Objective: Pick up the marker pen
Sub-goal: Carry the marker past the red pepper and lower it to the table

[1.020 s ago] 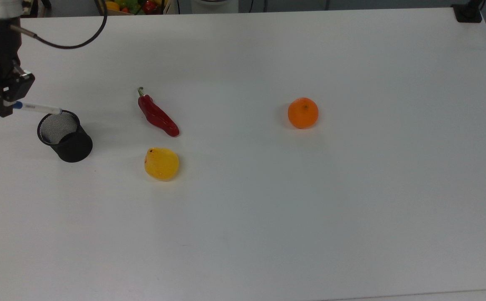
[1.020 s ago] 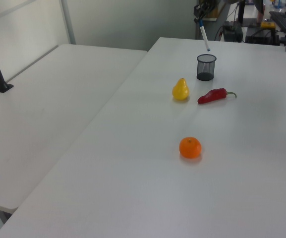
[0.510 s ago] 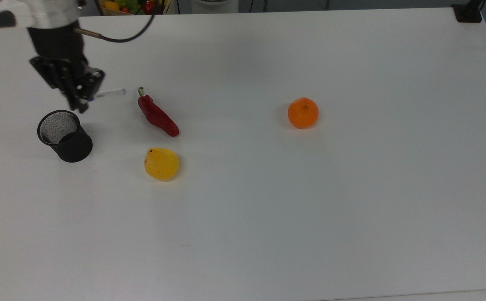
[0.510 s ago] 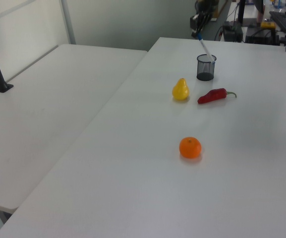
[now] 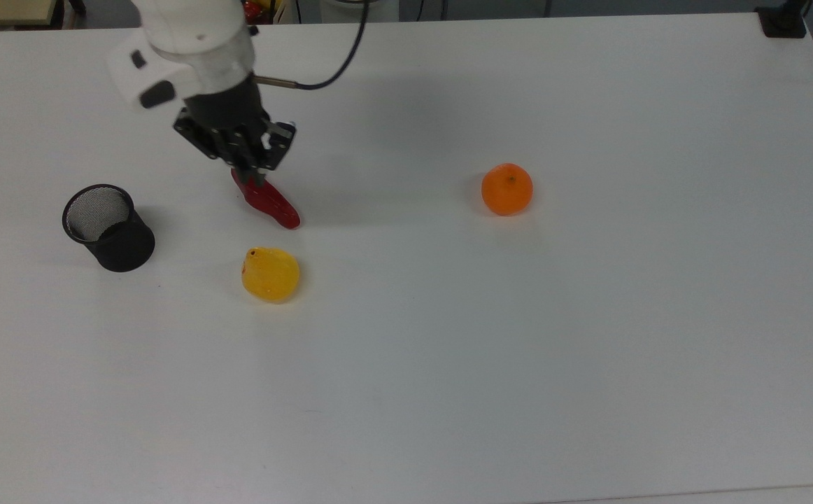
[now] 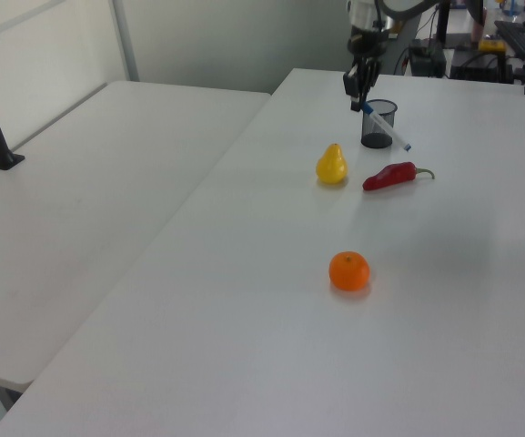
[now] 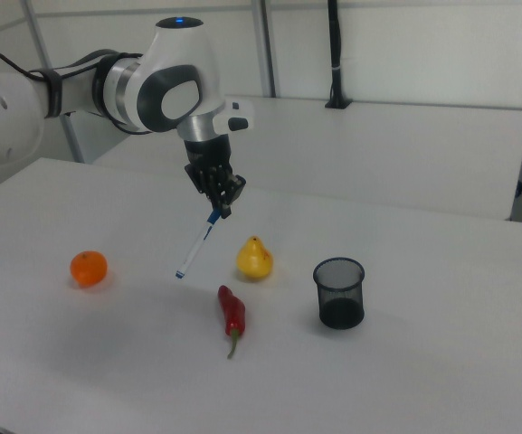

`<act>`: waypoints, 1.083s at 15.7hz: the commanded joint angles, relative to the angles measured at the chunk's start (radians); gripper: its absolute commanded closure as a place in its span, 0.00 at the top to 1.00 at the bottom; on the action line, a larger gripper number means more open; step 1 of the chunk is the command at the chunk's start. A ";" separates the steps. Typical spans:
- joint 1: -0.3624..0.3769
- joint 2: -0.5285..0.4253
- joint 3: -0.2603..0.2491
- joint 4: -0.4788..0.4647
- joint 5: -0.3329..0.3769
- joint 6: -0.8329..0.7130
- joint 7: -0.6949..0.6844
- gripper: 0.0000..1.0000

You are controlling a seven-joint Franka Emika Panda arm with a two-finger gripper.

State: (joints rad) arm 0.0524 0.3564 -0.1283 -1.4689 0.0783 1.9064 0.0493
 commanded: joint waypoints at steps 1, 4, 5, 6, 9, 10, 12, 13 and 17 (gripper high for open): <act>0.052 0.013 0.010 -0.048 0.003 -0.038 -0.032 0.00; 0.113 0.062 0.022 -0.065 -0.018 -0.058 -0.028 0.00; 0.128 0.076 0.022 -0.065 -0.020 -0.063 -0.028 0.00; 0.139 0.088 0.022 -0.067 -0.028 -0.063 -0.026 0.00; 0.159 0.128 0.038 -0.067 -0.055 -0.063 -0.023 0.00; 0.162 0.137 0.039 -0.067 -0.063 -0.058 -0.022 0.00; 0.165 0.147 0.042 -0.067 -0.074 -0.052 -0.022 0.01; 0.165 0.153 0.042 -0.067 -0.074 -0.050 -0.020 0.03; 0.162 0.165 0.053 -0.067 -0.077 -0.024 -0.019 0.31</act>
State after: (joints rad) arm 0.2158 0.5189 -0.0853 -1.5355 0.0162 1.8669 0.0415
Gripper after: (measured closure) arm 0.841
